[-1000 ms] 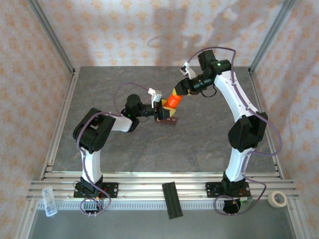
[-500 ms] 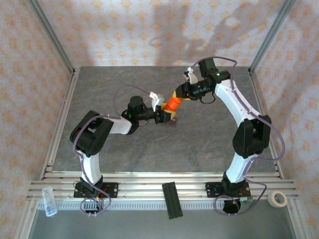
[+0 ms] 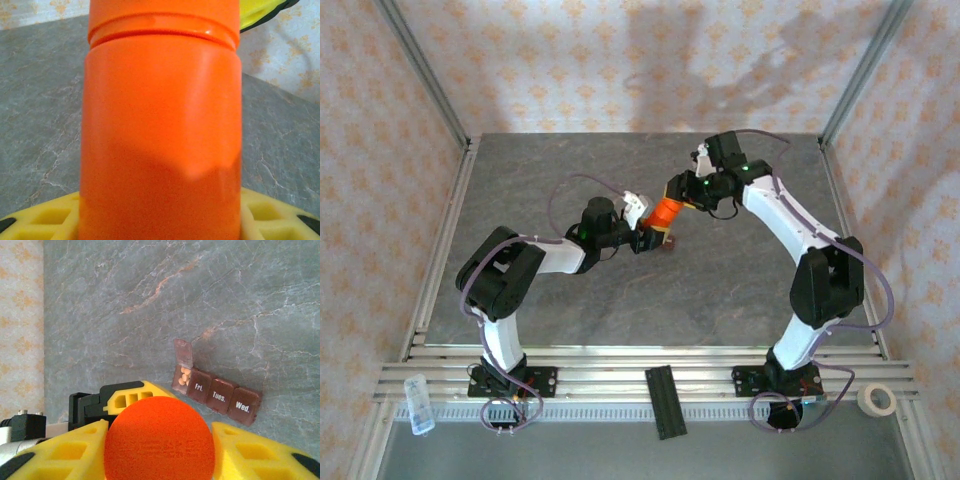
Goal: Sort the pills into containers
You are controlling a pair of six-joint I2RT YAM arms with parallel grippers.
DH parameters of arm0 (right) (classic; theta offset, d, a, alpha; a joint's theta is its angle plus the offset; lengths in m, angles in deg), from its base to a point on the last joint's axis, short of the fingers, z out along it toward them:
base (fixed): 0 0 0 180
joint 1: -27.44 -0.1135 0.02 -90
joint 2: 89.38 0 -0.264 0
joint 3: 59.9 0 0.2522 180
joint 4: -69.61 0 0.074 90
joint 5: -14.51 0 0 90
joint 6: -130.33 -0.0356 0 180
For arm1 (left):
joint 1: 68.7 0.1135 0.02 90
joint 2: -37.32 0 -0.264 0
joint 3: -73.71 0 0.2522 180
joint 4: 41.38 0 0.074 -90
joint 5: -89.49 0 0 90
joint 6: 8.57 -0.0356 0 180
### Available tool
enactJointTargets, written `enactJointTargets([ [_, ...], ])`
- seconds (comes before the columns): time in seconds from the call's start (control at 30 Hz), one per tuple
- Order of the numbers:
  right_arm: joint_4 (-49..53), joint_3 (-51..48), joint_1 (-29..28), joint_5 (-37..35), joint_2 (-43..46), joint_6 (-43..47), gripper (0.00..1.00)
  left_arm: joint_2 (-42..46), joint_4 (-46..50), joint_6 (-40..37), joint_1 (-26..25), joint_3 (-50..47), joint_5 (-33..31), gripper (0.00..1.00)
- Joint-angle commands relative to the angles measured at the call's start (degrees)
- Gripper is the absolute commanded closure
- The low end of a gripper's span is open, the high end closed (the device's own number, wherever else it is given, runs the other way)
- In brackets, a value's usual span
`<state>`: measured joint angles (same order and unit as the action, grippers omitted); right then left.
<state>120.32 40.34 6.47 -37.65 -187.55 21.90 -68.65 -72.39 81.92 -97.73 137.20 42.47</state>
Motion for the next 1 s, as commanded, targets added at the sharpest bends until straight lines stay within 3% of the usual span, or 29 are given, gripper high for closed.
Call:
enactJointTargets([
  [0.0,3.73,4.78,-1.02,-1.59,-0.47,-0.40,0.46,2.31,-10.06,-1.70,-1.84,2.40,2.71,1.00],
  [0.17,9.29,12.86,1.65,-0.58,0.48,1.77,0.27,1.20,-16.02,2.87,-0.18,1.66,4.02,1.00],
  [0.27,14.75,18.26,3.16,-1.07,0.59,5.16,0.21,-0.07,-22.05,7.85,1.32,1.16,5.58,1.00],
  [0.4,17.06,21.27,5.04,2.15,0.70,11.82,0.20,-0.64,-24.13,10.62,2.42,1.56,8.51,1.00],
  [0.57,20.96,22.87,5.24,11.12,1.08,27.60,0.23,-0.98,-23.94,14.09,2.92,3.27,14.63,1.00],
  [0.97,28.34,28.49,4.96,16.14,-3.96,34.08,0.24,-1.77,-24.12,17.60,3.00,4.75,18.37,1.00],
])
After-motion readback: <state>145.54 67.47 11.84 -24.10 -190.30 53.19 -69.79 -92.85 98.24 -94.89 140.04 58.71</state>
